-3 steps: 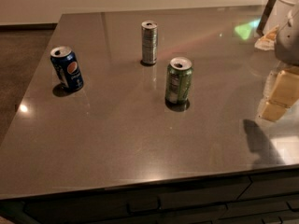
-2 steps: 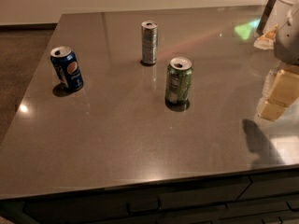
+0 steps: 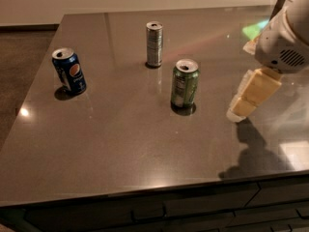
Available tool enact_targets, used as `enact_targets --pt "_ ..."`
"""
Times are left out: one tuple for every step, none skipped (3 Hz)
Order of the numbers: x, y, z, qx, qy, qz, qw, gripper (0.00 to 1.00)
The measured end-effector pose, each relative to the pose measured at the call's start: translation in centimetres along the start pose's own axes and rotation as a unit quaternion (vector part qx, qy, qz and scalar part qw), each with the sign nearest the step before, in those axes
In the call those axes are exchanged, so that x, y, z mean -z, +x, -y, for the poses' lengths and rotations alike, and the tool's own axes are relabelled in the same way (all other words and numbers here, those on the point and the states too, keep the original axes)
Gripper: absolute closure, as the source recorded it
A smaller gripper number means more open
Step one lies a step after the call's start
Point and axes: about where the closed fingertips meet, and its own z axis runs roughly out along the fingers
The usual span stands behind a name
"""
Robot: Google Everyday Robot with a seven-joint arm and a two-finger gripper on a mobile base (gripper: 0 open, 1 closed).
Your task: Knock green can over
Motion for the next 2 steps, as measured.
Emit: enact_targets --pt "-3.2 -2.0 0.6 -0.037 -0.006 0.048 0.9981 0.00" --pt "-5.9 -3.9 1.1 -0.064 -0.010 0.097 0.9932 0.00"
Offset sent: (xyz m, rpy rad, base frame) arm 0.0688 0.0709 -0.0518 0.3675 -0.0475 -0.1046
